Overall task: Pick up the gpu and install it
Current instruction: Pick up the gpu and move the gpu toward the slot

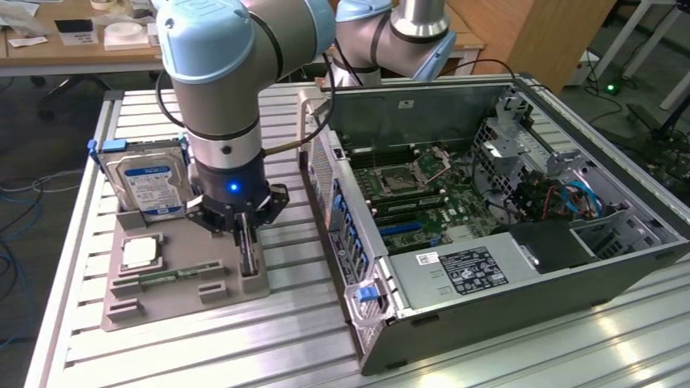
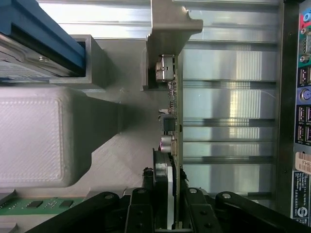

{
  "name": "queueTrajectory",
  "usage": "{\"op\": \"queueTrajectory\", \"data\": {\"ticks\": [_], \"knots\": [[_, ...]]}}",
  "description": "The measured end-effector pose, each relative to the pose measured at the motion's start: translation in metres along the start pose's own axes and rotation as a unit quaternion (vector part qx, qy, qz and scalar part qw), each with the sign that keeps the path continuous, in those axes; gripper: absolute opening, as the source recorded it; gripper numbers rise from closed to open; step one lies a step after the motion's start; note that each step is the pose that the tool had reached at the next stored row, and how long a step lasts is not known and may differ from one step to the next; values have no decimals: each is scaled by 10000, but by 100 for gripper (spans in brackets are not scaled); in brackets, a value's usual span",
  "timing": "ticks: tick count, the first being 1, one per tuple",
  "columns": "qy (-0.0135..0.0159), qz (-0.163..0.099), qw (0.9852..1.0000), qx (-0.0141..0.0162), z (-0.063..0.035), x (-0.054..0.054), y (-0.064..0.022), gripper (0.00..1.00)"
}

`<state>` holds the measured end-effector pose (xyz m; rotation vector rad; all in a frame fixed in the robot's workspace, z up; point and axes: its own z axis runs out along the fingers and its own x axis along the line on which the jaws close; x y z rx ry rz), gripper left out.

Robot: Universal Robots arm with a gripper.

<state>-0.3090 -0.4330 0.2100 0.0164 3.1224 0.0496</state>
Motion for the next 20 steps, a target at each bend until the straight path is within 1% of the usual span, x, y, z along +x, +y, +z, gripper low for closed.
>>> {"op": "queueTrajectory", "data": {"ticks": [5, 8, 11, 20], "knots": [[-4, -1, 10000, -3, -19, -1, 1, 28], [-1, 0, 10000, -1, -79, 0, 3, 28], [0, 0, 10000, 0, -160, -2, 5, 28], [0, 0, 10000, 0, -325, -5, 10, 28]]}}
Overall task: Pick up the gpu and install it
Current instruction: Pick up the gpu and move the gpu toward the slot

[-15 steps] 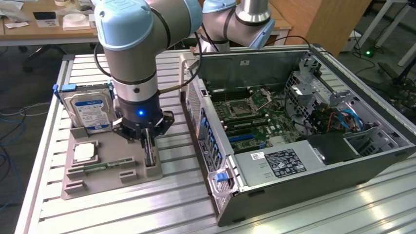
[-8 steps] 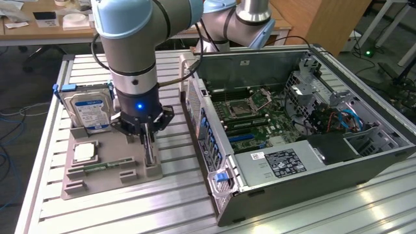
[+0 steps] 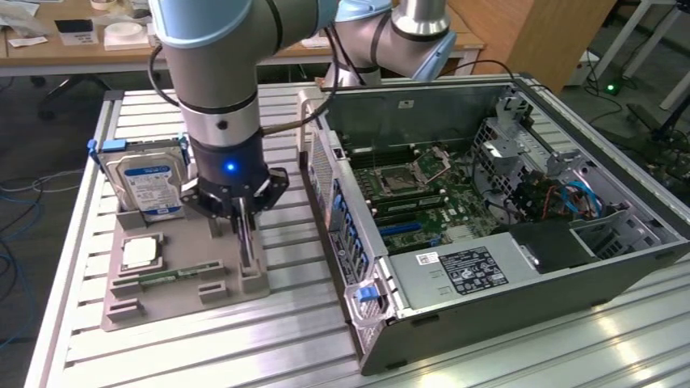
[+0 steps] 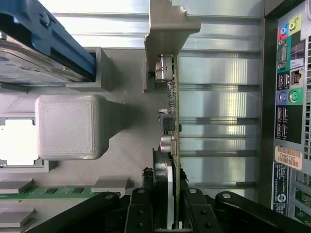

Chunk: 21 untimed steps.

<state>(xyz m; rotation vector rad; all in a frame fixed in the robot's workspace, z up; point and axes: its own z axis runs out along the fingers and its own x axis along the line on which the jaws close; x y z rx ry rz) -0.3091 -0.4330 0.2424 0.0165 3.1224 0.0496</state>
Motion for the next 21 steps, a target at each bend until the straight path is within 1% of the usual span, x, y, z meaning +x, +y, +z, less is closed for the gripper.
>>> {"op": "queueTrajectory", "data": {"ticks": [15, 17, 18, 21], "knots": [[0, 0, 10000, 0, -271, -5, 9, 28], [0, 0, 10000, 0, -444, -8, 14, 28], [0, 0, 10000, 0, -551, -10, 18, 28], [0, 0, 10000, 0, -622, -12, 20, 28]]}}
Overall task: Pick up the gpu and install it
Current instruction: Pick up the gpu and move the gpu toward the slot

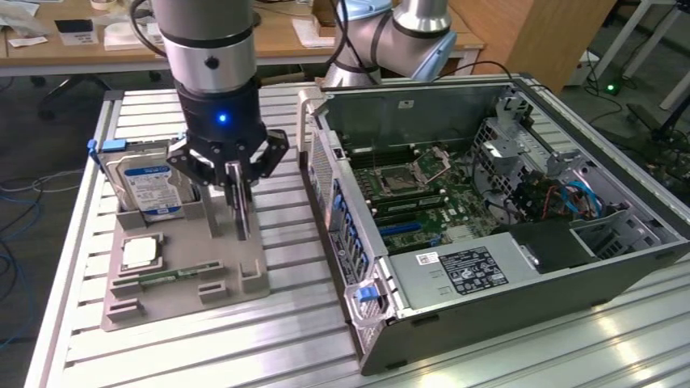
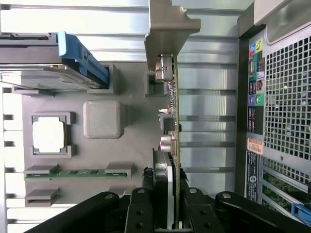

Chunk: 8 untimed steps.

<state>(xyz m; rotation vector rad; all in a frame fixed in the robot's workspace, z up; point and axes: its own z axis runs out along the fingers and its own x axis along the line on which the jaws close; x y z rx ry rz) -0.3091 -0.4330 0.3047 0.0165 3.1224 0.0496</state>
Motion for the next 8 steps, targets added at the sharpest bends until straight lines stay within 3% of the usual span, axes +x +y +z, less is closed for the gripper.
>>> {"op": "queueTrajectory", "data": {"ticks": [8], "knots": [[0, 0, 10000, 0, -180, -3, 6, 28]]}}
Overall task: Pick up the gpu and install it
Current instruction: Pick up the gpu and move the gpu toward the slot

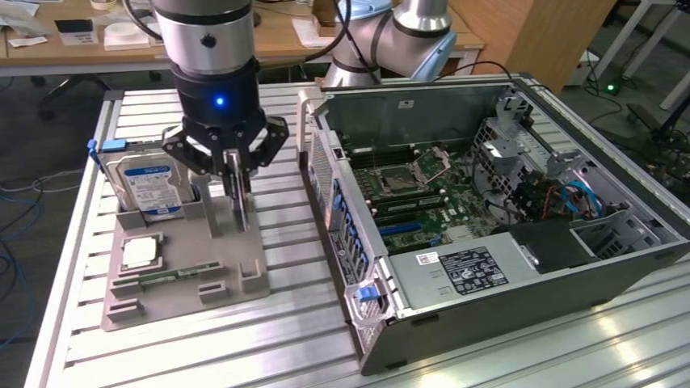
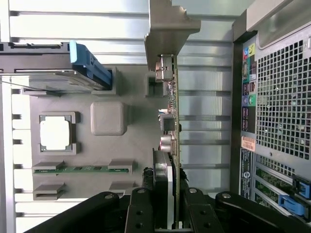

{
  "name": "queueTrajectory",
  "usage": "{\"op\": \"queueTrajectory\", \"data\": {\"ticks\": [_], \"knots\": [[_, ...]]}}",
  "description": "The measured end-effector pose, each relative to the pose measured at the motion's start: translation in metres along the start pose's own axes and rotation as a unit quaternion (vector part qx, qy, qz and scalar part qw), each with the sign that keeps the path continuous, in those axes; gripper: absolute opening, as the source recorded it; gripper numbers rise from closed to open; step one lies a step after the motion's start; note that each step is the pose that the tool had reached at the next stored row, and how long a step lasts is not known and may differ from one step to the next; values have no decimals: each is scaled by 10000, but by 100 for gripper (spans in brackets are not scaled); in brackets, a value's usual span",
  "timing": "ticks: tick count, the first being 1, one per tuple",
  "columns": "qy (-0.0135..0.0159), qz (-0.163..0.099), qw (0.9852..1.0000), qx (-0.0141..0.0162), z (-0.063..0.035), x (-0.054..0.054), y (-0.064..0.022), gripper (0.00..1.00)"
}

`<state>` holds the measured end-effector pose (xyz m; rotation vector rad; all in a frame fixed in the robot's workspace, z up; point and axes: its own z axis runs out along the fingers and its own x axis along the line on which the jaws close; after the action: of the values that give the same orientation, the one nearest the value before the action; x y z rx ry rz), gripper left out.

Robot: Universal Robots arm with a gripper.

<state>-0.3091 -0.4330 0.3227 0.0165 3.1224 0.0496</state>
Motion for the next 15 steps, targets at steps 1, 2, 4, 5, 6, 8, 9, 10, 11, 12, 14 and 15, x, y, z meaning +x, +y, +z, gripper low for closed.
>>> {"op": "queueTrajectory", "data": {"ticks": [1, 2, 4, 5, 6, 8, 9, 10, 11, 12, 14, 15], "knots": [[0, 0, 10000, 0, -22, 0, 1, 28], [0, 0, 10000, 0, -46, -1, 2, 28], [0, 0, 10000, 0, -91, -2, 3, 28], [0, 0, 10000, 0, -114, -2, 4, 28], [0, 0, 10000, 0, -138, -3, 4, 28], [0, 0, 10000, 0, -184, -3, 6, 28], [0, 0, 10000, 0, -209, -4, 7, 28], [0, 0, 10000, 0, -233, -4, 7, 28], [0, 0, 10000, 0, -256, -5, 8, 28], [0, 0, 10000, 0, -280, -5, 9, 28], [0, 0, 10000, 0, -328, -6, 10, 28], [0, 0, 10000, 0, -350, -7, 11, 28]]}}
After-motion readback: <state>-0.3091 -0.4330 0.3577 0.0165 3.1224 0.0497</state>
